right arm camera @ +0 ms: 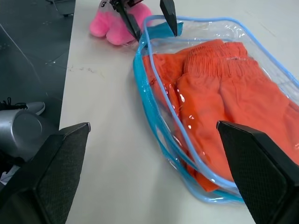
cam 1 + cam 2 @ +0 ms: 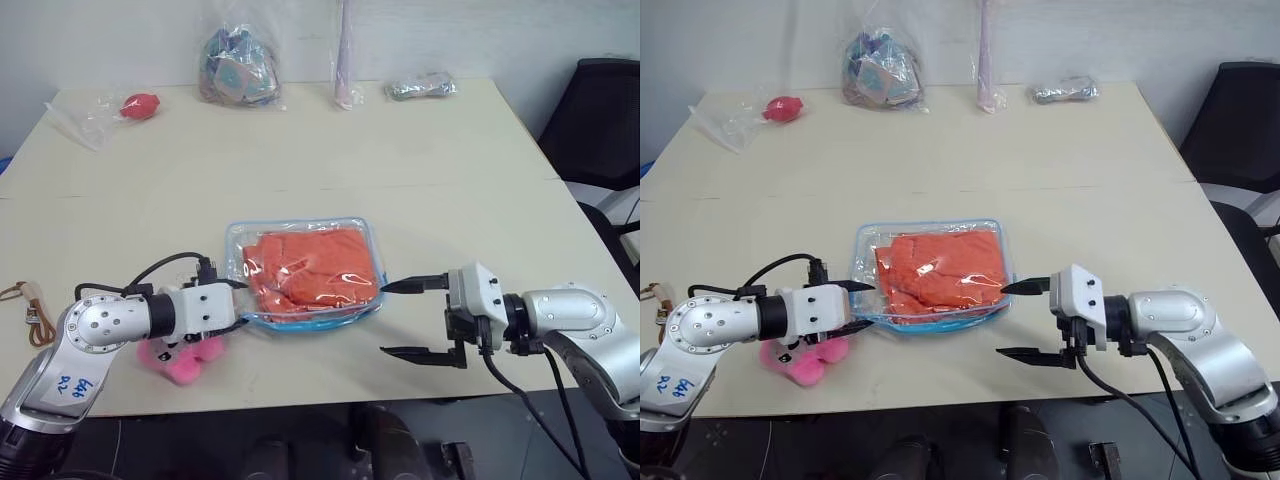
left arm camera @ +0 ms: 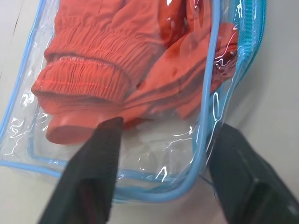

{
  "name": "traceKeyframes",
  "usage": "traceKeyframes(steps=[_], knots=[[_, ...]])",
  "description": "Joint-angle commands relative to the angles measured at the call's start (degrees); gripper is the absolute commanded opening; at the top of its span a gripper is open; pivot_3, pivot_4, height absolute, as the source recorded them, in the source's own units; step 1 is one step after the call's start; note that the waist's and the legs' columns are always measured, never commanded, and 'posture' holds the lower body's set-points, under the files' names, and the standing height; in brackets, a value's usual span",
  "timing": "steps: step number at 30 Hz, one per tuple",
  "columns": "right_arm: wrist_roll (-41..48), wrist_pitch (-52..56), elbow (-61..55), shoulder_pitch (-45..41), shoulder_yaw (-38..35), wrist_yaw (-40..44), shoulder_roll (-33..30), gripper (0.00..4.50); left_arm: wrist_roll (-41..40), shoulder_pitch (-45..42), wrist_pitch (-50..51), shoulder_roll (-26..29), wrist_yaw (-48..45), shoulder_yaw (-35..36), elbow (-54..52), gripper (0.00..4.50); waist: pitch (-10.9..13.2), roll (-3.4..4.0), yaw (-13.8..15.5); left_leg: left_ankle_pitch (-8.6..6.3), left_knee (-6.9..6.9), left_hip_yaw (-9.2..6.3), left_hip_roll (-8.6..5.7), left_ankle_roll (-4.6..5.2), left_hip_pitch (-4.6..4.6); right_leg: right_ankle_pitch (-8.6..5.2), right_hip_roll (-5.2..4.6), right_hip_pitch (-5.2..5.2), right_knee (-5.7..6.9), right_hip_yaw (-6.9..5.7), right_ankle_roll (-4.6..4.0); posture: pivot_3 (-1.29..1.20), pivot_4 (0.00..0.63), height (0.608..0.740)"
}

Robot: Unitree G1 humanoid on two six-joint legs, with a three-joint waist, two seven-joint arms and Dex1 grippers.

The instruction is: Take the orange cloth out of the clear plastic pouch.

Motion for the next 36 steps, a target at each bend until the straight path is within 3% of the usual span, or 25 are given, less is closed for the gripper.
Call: traceKeyframes(steps=[1,5,12,15,20,36], knots=[[-0.3,-1.6,-0.8,0.0,-1.4,0.6,0.2,4.50,-1.7,-0.9,-0.6,0.0,-0.6,1.8,-0.9,1.24,0.0,0.00,0.0,0.00,0.01,0.00,0.00,0.00,0.00,0.00,0.00,0.00,0.01,0.01,0.00,0.00,0.150,0.740],[-1.0,-2.6,0.1,0.0,-1.3,1.3,0.3,4.50,-2.5,-1.1,0.0,-0.2,-0.7,1.7,-1.3,0.03,0.0,0.00,0.0,0.00,0.02,0.00,0.00,0.00,0.01,0.00,0.00,0.00,0.02,0.00,0.00,0.00,0.150,0.740],[-1.8,-4.3,1.0,0.6,-1.3,2.0,0.3,4.50,-4.5,-0.6,2.5,0.1,-1.5,1.7,-2.8,0.03,0.0,0.00,0.0,0.00,0.02,0.00,-0.01,0.00,0.01,0.00,0.00,0.01,0.03,0.00,0.00,0.00,0.150,0.740],[-2.0,-4.8,1.3,0.7,-1.3,2.2,0.4,4.50,-5.6,-0.3,3.2,0.0,-1.8,1.9,-3.4,0.64,0.0,0.00,0.0,0.00,0.02,0.00,-0.01,0.00,0.01,0.00,0.00,0.01,0.03,0.00,0.00,0.00,0.150,0.740],[-2.3,-5.0,1.5,0.6,-1.1,2.0,0.7,4.50,-6.0,0.0,3.5,0.8,-2.8,1.9,-4.5,2.20,0.0,0.00,0.0,0.00,0.04,0.00,-0.01,0.00,0.01,0.00,0.00,0.01,0.03,0.01,0.00,0.00,0.150,0.740],[-2.4,-3.1,-0.1,-0.4,-1.2,0.8,1.1,4.50,-6.9,1.9,2.2,0.8,-3.1,5.0,-4.7,2.20,0.0,0.00,0.0,0.00,0.06,0.00,-0.01,0.00,0.02,0.00,0.00,0.03,0.04,0.00,0.00,0.00,0.150,0.740]])
